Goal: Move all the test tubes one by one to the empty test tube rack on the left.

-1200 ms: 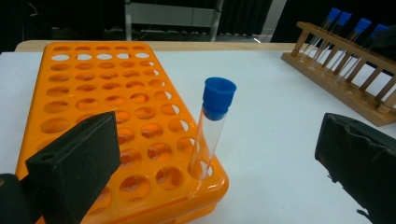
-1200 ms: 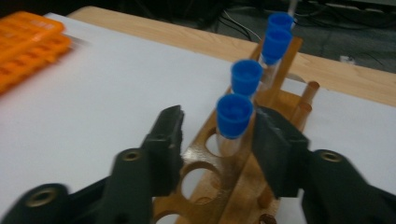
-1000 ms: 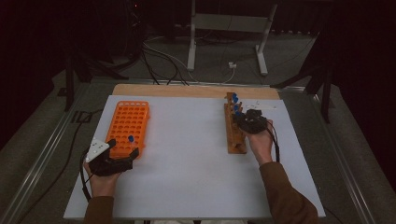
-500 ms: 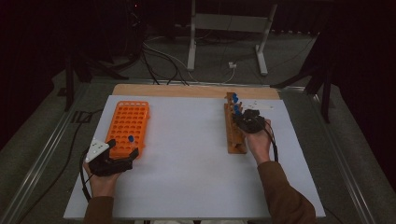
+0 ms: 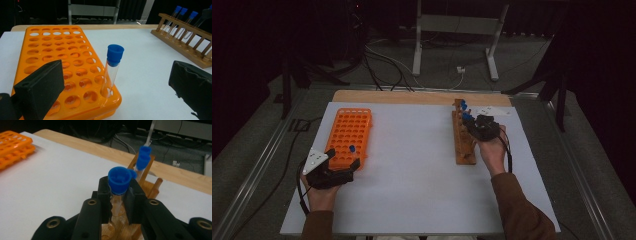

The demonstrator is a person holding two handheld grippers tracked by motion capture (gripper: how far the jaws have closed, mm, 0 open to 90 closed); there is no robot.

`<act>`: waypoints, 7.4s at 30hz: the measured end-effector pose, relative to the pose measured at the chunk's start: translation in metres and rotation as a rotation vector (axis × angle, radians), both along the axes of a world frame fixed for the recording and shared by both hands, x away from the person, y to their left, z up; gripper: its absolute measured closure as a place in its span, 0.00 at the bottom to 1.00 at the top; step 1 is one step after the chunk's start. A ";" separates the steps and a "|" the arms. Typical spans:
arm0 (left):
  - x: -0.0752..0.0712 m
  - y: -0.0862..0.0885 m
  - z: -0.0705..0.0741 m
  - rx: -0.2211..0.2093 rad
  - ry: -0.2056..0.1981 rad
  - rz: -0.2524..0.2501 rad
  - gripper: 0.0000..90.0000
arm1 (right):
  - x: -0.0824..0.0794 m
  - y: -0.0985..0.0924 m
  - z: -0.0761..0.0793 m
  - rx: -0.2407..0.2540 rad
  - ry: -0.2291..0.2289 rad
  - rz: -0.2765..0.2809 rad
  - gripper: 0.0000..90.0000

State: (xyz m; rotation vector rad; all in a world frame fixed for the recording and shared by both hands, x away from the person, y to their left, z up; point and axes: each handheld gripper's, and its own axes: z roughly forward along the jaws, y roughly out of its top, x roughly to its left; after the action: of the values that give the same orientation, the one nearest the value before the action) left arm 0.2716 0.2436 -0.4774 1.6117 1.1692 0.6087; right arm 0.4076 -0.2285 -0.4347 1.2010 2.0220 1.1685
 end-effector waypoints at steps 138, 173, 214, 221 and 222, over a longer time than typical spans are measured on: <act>-0.008 -0.004 0.024 0.053 -0.084 -0.092 0.87 | -0.075 0.020 0.009 0.132 -0.053 0.231 0.00; 0.017 0.005 -0.020 0.169 0.059 0.023 0.87 | -0.079 0.005 0.010 0.162 -0.073 0.205 0.00; -0.010 0.014 -0.008 0.037 0.009 -0.016 0.60 | -0.077 0.006 0.006 0.163 -0.067 0.209 0.00; -0.017 0.004 -0.001 0.037 -0.011 -0.029 0.43 | -0.079 0.005 0.008 0.159 -0.068 0.206 0.00; -0.018 0.003 0.000 0.034 -0.009 -0.037 0.40 | -0.079 0.005 0.008 0.156 -0.072 0.206 0.00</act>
State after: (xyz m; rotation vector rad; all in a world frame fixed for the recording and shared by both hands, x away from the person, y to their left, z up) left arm 0.2537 0.2465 -0.4777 1.6539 1.1252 0.6143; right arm 0.3289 -0.2235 -0.4265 1.0239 2.0695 1.4705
